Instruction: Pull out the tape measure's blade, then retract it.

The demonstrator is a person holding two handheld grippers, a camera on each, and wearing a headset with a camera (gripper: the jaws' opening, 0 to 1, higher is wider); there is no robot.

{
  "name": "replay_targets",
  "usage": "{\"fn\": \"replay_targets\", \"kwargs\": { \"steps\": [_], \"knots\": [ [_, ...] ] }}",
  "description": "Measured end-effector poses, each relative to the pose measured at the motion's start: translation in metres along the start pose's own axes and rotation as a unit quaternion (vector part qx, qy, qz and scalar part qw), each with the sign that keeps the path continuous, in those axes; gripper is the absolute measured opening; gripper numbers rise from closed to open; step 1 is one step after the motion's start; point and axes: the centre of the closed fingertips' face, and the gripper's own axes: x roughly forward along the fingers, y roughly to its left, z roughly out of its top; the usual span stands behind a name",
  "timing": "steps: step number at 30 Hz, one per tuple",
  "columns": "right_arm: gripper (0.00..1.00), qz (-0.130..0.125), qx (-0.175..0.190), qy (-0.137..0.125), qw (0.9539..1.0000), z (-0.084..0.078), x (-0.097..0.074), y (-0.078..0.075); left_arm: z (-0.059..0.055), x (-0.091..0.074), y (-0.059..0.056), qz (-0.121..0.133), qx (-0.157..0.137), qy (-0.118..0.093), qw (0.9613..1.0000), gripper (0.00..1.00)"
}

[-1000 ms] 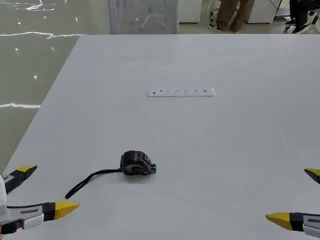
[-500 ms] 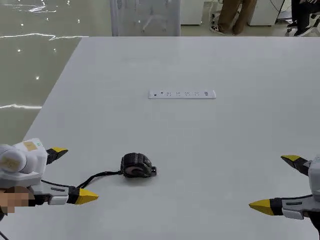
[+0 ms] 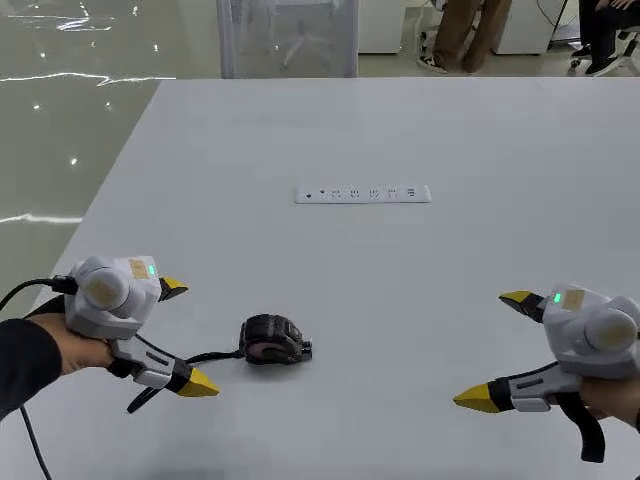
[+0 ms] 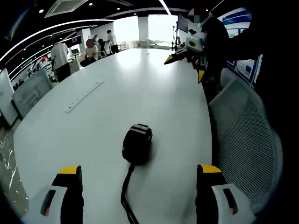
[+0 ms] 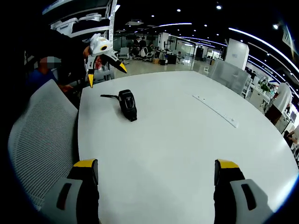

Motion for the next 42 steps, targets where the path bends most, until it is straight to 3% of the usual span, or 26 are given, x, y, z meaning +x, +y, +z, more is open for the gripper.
{"fn": "replay_targets", "kwargs": {
  "steps": [5,8,13,16,24,27,30,33,36,39,40,42],
  "knots": [
    [1.00,0.019,-0.009,0.006,0.9998,0.007,0.021,0.003,0.000,0.020,0.002,-0.025,0.032,0.031,0.9987,0.97],
    [1.00,0.032,-0.012,0.011,0.9994,0.009,0.037,0.004,0.003,0.033,0.002,-0.047,0.064,0.037,0.9961,0.94],
    [1.00,0.053,-0.036,0.011,0.9979,0.019,0.062,0.005,0.009,0.049,0.009,-0.058,0.059,0.052,0.9952,0.93],
    [1.00,0.064,-0.044,0.006,0.9970,0.029,0.076,0.005,0.013,0.052,0.015,-0.039,0.068,0.051,0.9956,0.86],
    [1.00,0.092,-0.062,-0.017,0.9937,0.056,0.093,0.020,0.020,0.058,0.005,-0.053,0.064,0.045,0.9955,0.84],
    [1.00,0.102,-0.070,-0.033,0.9918,0.066,0.100,0.026,0.020,0.060,0.006,-0.060,0.090,0.054,0.9927,0.81],
    [1.00,0.113,-0.087,-0.027,0.9894,0.068,0.111,0.031,0.021,0.063,0.012,-0.057,0.120,0.057,0.9894,0.72],
    [1.00,0.127,-0.098,-0.027,0.9867,0.074,0.119,0.039,0.023,0.070,0.015,-0.061,0.123,0.064,0.9885,0.69],
    [0.99,0.131,-0.103,-0.020,0.9859,0.075,0.128,0.037,0.029,0.077,0.017,-0.063,0.120,0.067,0.9886,0.68],
    [0.98,0.132,-0.096,-0.011,0.9865,0.074,0.136,0.035,0.028,0.085,0.009,-0.080,0.110,0.083,0.9871,0.55],
    [0.99,0.129,-0.091,-0.007,0.9874,0.072,0.140,0.034,0.022,0.087,0.004,-0.093,0.110,0.101,0.9843,0.48],
    [0.99,0.138,-0.086,-0.004,0.9867,0.071,0.144,0.037,0.016,0.095,-0.001,-0.110,0.117,0.111,0.9808,0.47]
  ]
}}
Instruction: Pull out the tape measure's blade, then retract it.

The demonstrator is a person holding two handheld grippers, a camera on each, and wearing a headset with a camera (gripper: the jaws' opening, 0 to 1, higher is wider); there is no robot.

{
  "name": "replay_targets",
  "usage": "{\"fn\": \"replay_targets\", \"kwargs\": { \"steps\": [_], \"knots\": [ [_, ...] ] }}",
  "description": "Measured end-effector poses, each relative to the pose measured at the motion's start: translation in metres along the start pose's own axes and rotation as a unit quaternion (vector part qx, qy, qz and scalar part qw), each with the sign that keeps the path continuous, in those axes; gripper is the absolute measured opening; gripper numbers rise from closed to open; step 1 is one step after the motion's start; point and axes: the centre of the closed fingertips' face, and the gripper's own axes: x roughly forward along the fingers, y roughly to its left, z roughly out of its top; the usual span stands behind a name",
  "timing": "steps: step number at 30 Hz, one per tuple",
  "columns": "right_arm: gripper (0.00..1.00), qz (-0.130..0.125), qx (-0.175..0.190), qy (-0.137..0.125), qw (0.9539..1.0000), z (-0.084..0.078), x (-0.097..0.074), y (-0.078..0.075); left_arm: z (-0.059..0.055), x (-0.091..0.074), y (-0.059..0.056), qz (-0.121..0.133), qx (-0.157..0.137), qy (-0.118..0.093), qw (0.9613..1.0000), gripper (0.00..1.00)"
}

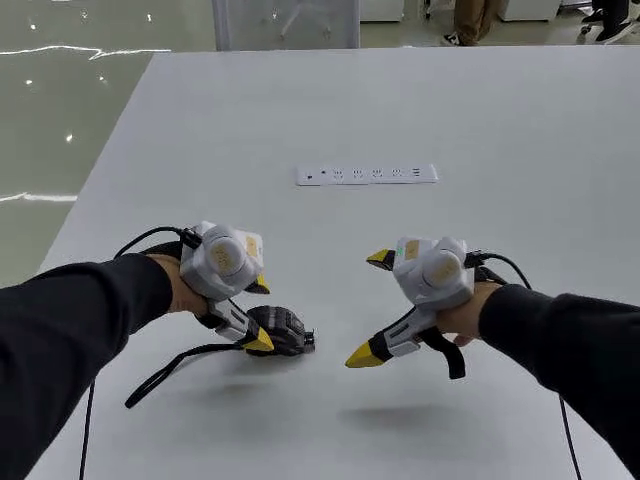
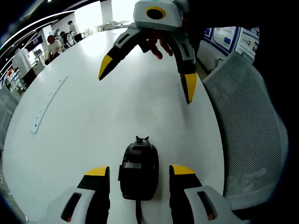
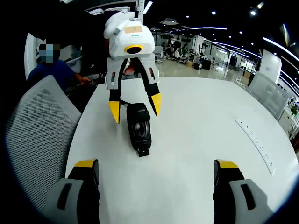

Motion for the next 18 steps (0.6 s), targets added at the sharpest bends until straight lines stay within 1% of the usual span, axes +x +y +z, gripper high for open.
{"fn": "replay_targets", "kwargs": {
  "steps": [1,2,3,4,6,8,9,11,13,15,17,18],
  "knots": [
    [0.98,0.003,-0.001,0.003,1.0000,-0.001,0.004,0.001,-0.003,0.003,0.001,0.005,0.015,0.014,0.9998,0.46],
    [0.98,0.005,-0.004,0.007,1.0000,-0.002,0.008,0.003,-0.007,0.005,0.002,0.008,0.032,0.031,0.9990,0.40],
    [0.96,0.009,-0.008,0.009,0.9999,-0.003,0.011,0.005,-0.006,0.005,0.016,0.042,0.085,0.037,0.9948,0.32],
    [0.93,0.010,-0.009,0.010,0.9999,-0.003,0.014,0.006,-0.005,0.006,0.003,0.014,0.041,0.033,0.9985,0.30],
    [0.88,0.015,-0.008,0.015,0.9997,-0.004,0.021,0.008,-0.005,0.004,0.003,0.011,0.054,0.038,0.9977,0.30],
    [0.86,0.019,-0.010,0.013,0.9997,-0.002,0.026,0.011,-0.007,0.003,0.003,0.007,0.062,0.042,0.9972,0.29],
    [0.84,0.022,-0.010,0.013,0.9996,-0.002,0.028,0.012,-0.007,0.004,0.003,0.009,0.056,0.043,0.9974,0.29],
    [0.81,0.028,-0.014,0.016,0.9994,-0.002,0.033,0.015,-0.007,0.004,0.004,0.009,0.059,0.045,0.9972,0.29],
    [0.80,0.034,-0.019,0.022,0.9990,-0.003,0.037,0.017,-0.007,0.004,0.005,0.008,0.048,0.046,0.9977,0.30],
    [0.77,0.040,-0.022,0.027,0.9986,-0.005,0.040,0.019,-0.006,0.005,0.006,0.007,0.049,0.051,0.9975,0.30],
    [0.76,0.043,-0.023,0.030,0.9984,-0.005,0.041,0.020,-0.006,0.005,0.008,0.007,0.043,0.056,0.9975,0.31],
    [0.76,0.045,-0.025,0.031,0.9982,-0.005,0.042,0.020,-0.007,0.005,0.009,0.005,0.033,0.058,0.9978,0.31]
  ]
}}
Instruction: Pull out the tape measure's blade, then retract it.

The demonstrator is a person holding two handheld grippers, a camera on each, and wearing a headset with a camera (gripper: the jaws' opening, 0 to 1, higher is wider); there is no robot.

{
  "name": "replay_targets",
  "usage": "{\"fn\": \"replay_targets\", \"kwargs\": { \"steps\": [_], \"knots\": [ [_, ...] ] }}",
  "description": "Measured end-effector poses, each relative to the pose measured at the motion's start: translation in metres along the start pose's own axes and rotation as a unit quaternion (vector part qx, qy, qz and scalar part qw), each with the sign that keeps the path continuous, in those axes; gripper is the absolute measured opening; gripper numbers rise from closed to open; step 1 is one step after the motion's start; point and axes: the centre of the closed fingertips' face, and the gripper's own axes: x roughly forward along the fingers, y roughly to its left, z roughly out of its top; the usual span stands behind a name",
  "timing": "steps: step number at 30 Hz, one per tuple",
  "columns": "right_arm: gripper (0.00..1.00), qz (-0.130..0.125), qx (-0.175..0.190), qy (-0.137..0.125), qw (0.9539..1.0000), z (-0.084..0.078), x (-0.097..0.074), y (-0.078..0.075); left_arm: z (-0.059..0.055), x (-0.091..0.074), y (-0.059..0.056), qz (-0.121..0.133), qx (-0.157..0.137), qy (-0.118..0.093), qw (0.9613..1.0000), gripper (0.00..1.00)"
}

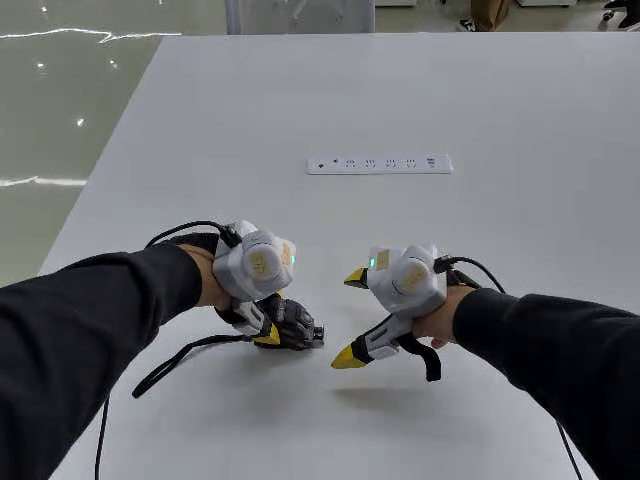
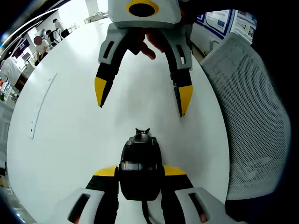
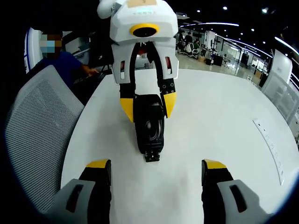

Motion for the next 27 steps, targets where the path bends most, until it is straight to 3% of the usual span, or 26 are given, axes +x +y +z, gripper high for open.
{"fn": "replay_targets", "kwargs": {
  "steps": [4,8,18,22,27],
  "knots": [
    [0.71,0.007,-0.003,0.001,1.0000,0.001,0.001,0.002,-0.002,0.003,-0.003,-0.007,-0.007,-0.001,1.0000,0.33],
    [0.67,0.016,-0.013,0.006,0.9998,0.000,0.008,0.004,-0.002,0.007,-0.003,0.005,-0.006,-0.002,1.0000,0.33],
    [0.36,0.034,-0.011,0.016,0.9992,-0.002,0.023,0.004,-0.001,0.004,-0.004,0.000,-0.007,-0.023,0.9997,0.31],
    [0.36,0.035,-0.017,0.026,0.9989,-0.005,0.030,0.005,-0.001,0.005,-0.003,-0.001,-0.014,-0.028,0.9995,0.31],
    [0.24,0.033,-0.036,0.036,0.9981,-0.008,0.036,0.006,0.000,0.006,-0.003,-0.006,-0.019,-0.032,0.9993,0.31]
  ]
}}
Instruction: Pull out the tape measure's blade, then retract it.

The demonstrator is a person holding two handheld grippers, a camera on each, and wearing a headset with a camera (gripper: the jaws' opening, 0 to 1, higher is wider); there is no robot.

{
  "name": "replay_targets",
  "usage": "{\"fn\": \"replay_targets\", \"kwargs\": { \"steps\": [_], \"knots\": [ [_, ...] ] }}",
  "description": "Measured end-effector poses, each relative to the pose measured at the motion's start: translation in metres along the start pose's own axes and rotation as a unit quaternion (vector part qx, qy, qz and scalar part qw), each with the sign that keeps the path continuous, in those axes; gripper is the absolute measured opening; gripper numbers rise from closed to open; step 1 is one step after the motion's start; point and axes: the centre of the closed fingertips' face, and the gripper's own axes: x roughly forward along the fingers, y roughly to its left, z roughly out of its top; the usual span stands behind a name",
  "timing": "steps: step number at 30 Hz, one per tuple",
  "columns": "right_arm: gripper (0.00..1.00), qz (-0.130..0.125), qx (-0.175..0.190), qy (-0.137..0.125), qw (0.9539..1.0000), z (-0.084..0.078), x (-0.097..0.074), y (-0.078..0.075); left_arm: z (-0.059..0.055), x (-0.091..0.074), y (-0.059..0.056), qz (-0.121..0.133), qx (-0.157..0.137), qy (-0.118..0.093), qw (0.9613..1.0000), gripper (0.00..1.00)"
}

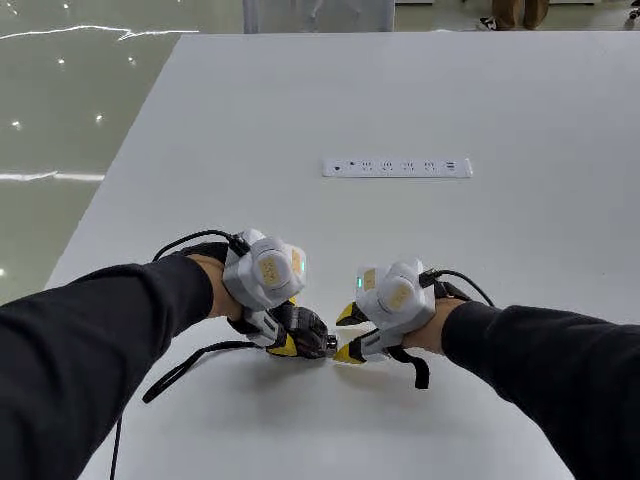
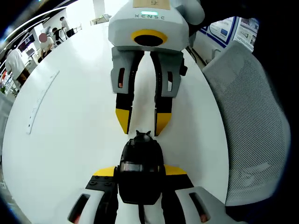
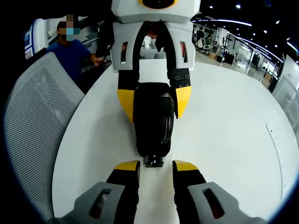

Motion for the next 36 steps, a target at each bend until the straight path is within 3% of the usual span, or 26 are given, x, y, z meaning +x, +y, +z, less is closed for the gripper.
{"fn": "replay_targets", "kwargs": {
  "steps": [4,9,11,17,26,36],
  "knots": [
    [0.13,0.006,-0.005,0.008,0.9999,0.0002,0.0056,0.0027,0.0002,0.0001,-0.0001,-0.002,-0.002,-0.002,1.0000,0.31],
    [0.13,0.009,-0.013,0.017,0.9997,0.0005,0.0104,0.0021,0.0004,0.0007,-0.0007,-0.001,-0.003,-0.005,1.0000,0.32],
    [0.12,0.012,0.006,0.024,0.9996,-0.0006,0.0101,0.0010,0.0004,0.0011,-0.0003,0.001,-0.004,-0.006,1.0000,0.32],
    [0.12,0.010,0.010,0.050,0.9986,-0.0005,0.0112,0.0020,0.0010,0.0010,-0.0005,0.005,-0.007,-0.011,0.9999,0.32],
    [0.11,0.004,0.004,0.027,0.9996,-0.0021,0.0095,0.0017,0.0011,0.0005,-0.0010,0.005,-0.006,-0.012,0.9999,0.32],
    [0.09,0.004,0.012,0.028,0.9995,-0.0016,0.0078,-0.0018,0.0008,0.0001,-0.0005,0.004,-0.009,-0.010,0.9999,0.32]
  ]
}}
